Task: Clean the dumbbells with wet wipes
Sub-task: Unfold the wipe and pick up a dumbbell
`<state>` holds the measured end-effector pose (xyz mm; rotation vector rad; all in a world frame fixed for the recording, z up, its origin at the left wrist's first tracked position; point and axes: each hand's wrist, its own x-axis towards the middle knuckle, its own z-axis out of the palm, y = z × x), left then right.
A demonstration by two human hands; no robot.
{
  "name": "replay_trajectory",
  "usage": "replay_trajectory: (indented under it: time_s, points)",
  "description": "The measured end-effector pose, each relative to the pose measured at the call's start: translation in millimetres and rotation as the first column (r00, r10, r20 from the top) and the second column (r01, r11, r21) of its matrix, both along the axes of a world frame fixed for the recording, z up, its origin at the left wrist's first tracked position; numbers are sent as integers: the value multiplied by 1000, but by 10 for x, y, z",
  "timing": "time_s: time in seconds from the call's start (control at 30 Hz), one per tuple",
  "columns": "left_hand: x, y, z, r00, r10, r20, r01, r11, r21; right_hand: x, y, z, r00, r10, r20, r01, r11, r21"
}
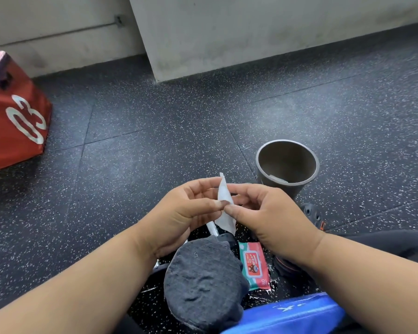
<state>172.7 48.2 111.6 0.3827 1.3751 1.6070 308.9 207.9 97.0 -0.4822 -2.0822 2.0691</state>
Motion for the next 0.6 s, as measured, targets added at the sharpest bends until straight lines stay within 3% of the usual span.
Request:
replay_trajectory:
  time_s: [0.17,0.33,0.5,0.6]
  points:
    - [49,3,18,994,47,-96,-50,998,-29,-3,-3,-7,1000,26,13,-27,995,99]
    - [33,-16,-7,983,85,-162,-91,995,-31,-11,-39,37,999,51,5,-51,995,82]
    - [-27,-48,-63,931,152,-331,-201,972,-118,-34,-84,42,999,22,40,-13,978,-206]
    - [-59,-48,-81,924,157,-350,-228,958,-174,-45,-87,54,999,-32,38,43,936,-349]
